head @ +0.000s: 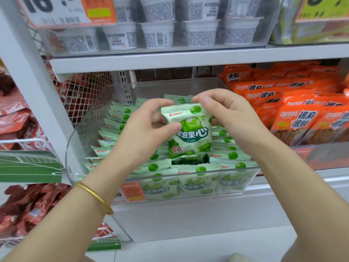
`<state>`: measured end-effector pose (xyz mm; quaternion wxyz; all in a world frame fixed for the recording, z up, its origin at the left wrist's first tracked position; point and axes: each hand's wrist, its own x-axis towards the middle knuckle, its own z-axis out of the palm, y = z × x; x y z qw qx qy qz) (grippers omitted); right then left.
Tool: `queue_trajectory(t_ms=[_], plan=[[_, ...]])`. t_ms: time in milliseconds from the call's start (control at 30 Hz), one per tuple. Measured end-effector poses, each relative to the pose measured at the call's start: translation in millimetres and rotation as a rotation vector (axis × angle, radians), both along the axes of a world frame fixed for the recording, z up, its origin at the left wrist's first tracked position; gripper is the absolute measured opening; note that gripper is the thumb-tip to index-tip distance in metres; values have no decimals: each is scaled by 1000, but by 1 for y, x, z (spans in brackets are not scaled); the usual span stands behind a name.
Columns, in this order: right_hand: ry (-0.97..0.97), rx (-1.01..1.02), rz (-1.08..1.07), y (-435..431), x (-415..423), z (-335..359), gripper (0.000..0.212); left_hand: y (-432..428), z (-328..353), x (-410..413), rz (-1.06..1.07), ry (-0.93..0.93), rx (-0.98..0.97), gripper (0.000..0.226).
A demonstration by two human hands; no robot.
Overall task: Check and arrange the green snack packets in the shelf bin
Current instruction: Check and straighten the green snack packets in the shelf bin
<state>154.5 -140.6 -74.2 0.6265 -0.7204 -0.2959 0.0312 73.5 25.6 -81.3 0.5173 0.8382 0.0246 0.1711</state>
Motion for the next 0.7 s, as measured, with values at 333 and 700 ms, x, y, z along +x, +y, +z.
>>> queue_trajectory(t_ms=[333,700], plan=[[62,-36,-52,13,12,-9,10,8,-6,18,83,15,-297,13],[119,87,-139,25,13,-15,5,5,-10,18,219,-95,-132,29]])
